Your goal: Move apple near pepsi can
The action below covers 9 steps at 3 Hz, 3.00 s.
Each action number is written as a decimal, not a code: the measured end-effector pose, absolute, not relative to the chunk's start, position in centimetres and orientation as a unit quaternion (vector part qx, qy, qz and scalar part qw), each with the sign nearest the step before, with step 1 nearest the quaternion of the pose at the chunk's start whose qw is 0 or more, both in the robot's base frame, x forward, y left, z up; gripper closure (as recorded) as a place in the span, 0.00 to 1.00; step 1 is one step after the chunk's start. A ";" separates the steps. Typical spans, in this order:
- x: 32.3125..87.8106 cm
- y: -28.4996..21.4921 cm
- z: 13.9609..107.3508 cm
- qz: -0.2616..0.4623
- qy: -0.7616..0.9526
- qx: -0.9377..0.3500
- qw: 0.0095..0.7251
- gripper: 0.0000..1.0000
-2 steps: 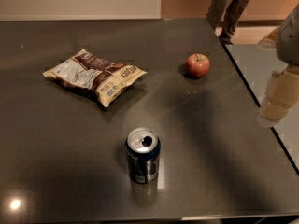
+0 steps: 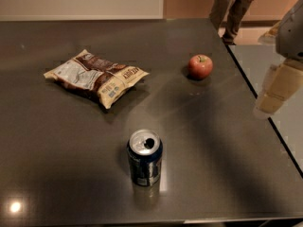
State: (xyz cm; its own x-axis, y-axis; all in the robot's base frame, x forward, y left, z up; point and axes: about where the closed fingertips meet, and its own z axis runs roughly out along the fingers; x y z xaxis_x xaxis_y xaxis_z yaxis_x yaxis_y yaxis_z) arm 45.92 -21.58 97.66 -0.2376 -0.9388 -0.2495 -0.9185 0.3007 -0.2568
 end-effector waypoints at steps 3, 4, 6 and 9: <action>55.6 -19.5 94.8 0.018 0.812 -0.533 0.235 0.00; 58.2 -18.7 92.9 0.024 0.819 -0.523 0.235 0.00; 62.1 -17.8 89.2 0.033 0.828 -0.511 0.228 0.00; 66.6 -17.1 86.8 0.042 0.834 -0.501 0.228 0.00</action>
Offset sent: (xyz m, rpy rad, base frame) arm 0.1054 0.0215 -0.0189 0.1953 -0.0376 -0.1093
